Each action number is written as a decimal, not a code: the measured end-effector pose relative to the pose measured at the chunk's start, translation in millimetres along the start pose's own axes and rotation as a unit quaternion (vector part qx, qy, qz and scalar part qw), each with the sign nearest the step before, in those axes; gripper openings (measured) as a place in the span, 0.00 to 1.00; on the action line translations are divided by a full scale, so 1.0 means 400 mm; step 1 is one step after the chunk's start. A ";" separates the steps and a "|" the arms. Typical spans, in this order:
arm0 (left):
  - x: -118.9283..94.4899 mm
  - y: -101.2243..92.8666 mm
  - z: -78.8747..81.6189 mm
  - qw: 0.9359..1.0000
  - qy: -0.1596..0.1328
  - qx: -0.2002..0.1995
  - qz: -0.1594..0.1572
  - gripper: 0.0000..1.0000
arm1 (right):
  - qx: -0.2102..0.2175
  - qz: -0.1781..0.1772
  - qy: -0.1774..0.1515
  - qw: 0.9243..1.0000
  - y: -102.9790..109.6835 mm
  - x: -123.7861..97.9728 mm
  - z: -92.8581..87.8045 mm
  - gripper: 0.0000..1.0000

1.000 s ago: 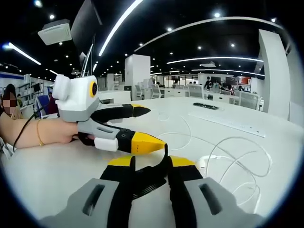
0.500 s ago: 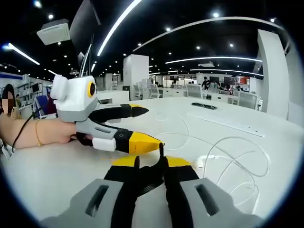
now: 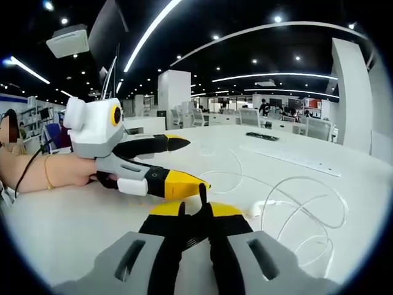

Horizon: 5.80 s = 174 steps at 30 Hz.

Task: Peel open the Velcro strap on the desktop, arrange the wired earphones neatly onto it, and close the Velcro strap to secure them.

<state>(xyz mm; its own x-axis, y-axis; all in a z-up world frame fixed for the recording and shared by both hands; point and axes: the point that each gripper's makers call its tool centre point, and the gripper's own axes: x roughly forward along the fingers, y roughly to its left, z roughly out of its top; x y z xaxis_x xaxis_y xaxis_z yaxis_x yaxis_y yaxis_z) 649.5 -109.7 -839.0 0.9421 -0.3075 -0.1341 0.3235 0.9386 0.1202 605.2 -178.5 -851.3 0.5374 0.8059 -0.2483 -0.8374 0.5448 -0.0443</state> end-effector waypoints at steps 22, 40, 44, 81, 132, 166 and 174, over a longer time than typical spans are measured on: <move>0.001 0.002 0.001 1.000 -0.001 0.000 0.000 0.79 | 0.001 -0.012 0.004 1.000 -0.007 -0.004 -0.003 0.07; -0.001 -0.004 0.001 1.000 -0.001 0.001 -0.003 0.79 | -0.015 -0.007 0.002 1.000 -0.003 -0.004 -0.001 0.04; -0.002 -0.007 0.001 1.000 -0.002 0.001 -0.005 0.79 | -0.024 -0.007 0.002 1.000 0.000 -0.006 0.000 0.04; -0.008 -0.024 -0.001 1.000 -0.002 0.000 -0.026 0.78 | -0.056 0.087 0.013 0.995 0.169 -0.103 -0.020 0.04; -0.027 -0.008 -0.004 1.000 0.002 -0.021 -0.018 0.80 | -0.082 0.142 -0.001 0.986 0.276 -0.198 -0.040 0.14; 0.009 0.082 0.017 0.999 -0.019 -0.008 0.028 0.72 | 0.040 0.172 -0.058 0.983 0.273 -0.225 0.031 0.32; 0.034 0.094 0.016 0.998 -0.014 0.047 0.041 0.65 | 0.041 0.167 -0.060 0.983 0.265 -0.217 0.033 0.33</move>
<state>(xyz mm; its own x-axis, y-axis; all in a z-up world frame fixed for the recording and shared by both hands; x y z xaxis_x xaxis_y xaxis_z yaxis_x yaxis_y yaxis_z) 675.1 -79.4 -829.8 0.9673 -0.2360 -0.0928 0.2512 0.9422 0.2215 470.9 -187.6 -821.6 0.2461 0.9619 -0.1190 -0.9610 0.2581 0.0991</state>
